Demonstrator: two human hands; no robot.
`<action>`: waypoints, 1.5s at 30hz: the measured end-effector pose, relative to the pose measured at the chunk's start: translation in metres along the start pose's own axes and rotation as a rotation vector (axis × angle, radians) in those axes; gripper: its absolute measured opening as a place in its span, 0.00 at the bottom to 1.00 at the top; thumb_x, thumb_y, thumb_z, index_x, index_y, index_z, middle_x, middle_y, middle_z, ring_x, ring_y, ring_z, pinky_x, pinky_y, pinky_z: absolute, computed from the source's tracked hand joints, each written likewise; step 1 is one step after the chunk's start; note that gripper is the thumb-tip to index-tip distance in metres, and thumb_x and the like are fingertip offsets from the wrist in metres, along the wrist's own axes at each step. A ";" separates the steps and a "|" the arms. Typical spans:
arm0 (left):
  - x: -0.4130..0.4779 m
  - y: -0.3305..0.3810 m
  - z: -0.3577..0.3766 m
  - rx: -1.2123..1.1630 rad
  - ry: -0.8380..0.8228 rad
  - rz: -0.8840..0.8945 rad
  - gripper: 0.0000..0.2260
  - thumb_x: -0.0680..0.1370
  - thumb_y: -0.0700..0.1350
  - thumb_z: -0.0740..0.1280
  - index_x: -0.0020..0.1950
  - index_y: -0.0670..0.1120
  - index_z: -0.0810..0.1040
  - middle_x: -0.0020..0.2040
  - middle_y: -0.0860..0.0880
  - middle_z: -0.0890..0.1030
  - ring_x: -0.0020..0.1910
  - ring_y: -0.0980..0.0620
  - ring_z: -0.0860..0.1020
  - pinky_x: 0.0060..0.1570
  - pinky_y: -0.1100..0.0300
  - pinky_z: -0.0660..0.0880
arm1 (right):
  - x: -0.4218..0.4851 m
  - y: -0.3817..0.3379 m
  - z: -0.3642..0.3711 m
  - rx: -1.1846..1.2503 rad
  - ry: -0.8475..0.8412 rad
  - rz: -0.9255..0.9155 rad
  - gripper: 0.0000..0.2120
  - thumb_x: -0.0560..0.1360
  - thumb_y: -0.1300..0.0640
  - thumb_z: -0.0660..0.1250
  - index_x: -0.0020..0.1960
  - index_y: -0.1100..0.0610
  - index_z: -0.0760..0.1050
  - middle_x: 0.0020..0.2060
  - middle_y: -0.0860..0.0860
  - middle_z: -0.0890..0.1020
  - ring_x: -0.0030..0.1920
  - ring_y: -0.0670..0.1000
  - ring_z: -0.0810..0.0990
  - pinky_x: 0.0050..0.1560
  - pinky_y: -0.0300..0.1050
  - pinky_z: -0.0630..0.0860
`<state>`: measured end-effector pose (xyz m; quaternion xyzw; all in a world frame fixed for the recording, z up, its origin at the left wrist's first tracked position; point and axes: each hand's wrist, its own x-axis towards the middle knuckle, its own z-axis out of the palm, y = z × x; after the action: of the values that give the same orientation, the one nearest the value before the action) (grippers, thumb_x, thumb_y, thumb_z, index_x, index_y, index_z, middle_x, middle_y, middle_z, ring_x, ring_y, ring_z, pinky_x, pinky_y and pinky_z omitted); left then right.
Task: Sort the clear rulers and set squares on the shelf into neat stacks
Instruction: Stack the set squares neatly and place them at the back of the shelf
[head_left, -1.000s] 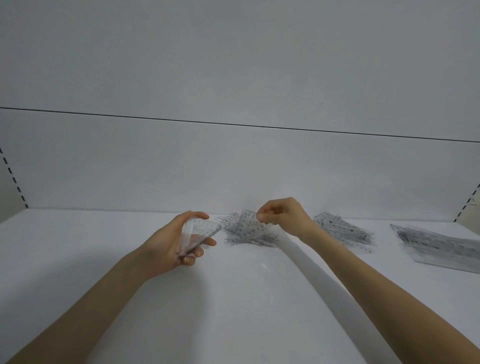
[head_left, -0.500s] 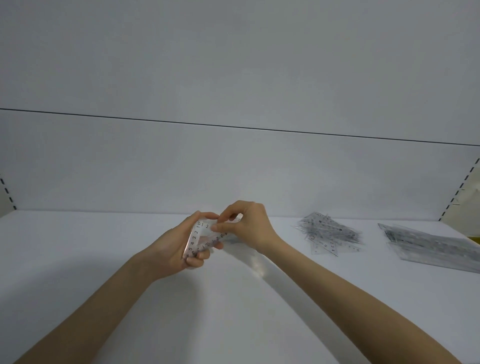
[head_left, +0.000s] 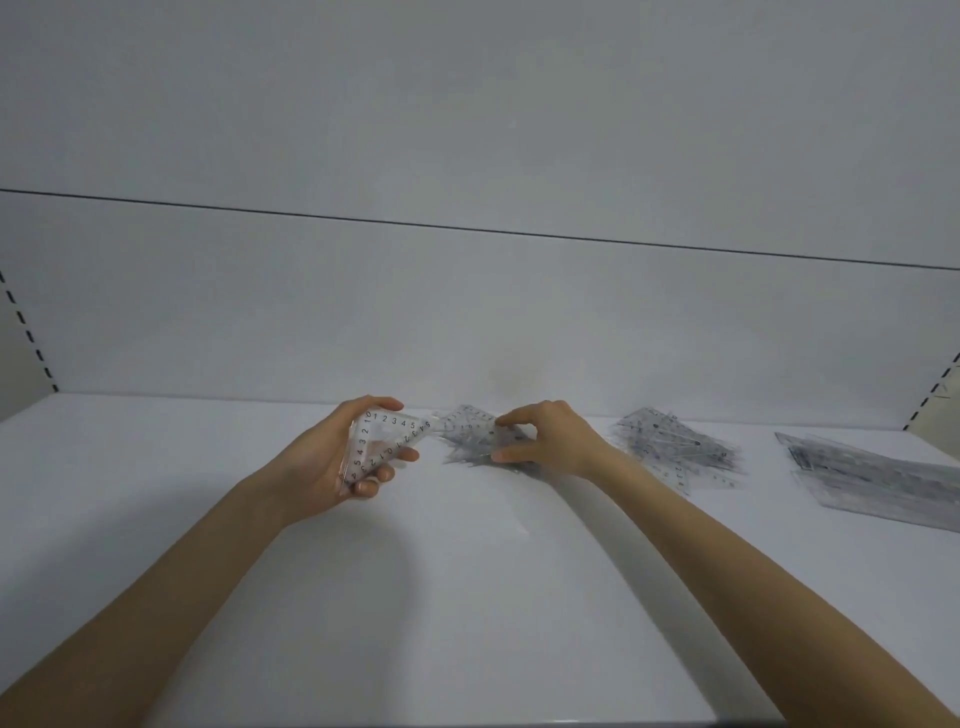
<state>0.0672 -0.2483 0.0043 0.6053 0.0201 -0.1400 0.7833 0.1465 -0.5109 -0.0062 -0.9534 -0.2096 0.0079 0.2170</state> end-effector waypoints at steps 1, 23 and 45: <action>0.001 -0.001 0.000 0.005 0.003 -0.004 0.10 0.79 0.52 0.59 0.53 0.52 0.78 0.48 0.33 0.80 0.30 0.46 0.71 0.26 0.61 0.65 | 0.000 -0.001 0.002 0.018 0.034 -0.008 0.26 0.70 0.42 0.73 0.65 0.51 0.77 0.63 0.50 0.79 0.66 0.52 0.73 0.64 0.50 0.71; 0.011 -0.016 0.030 0.172 -0.056 0.061 0.12 0.75 0.38 0.68 0.56 0.49 0.74 0.42 0.35 0.80 0.27 0.48 0.69 0.23 0.64 0.61 | -0.030 -0.016 0.005 -0.346 0.936 -0.688 0.05 0.69 0.65 0.69 0.39 0.56 0.80 0.34 0.46 0.83 0.29 0.50 0.78 0.24 0.42 0.69; 0.005 -0.017 0.031 0.279 -0.189 0.051 0.25 0.66 0.30 0.69 0.60 0.48 0.72 0.35 0.42 0.77 0.23 0.54 0.62 0.21 0.67 0.55 | -0.041 -0.044 0.025 0.311 0.320 -0.191 0.17 0.79 0.53 0.64 0.65 0.59 0.74 0.55 0.51 0.82 0.52 0.48 0.80 0.55 0.43 0.75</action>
<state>0.0639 -0.2831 -0.0045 0.6926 -0.0885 -0.1779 0.6935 0.0885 -0.4808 -0.0139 -0.8735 -0.2578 -0.1316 0.3915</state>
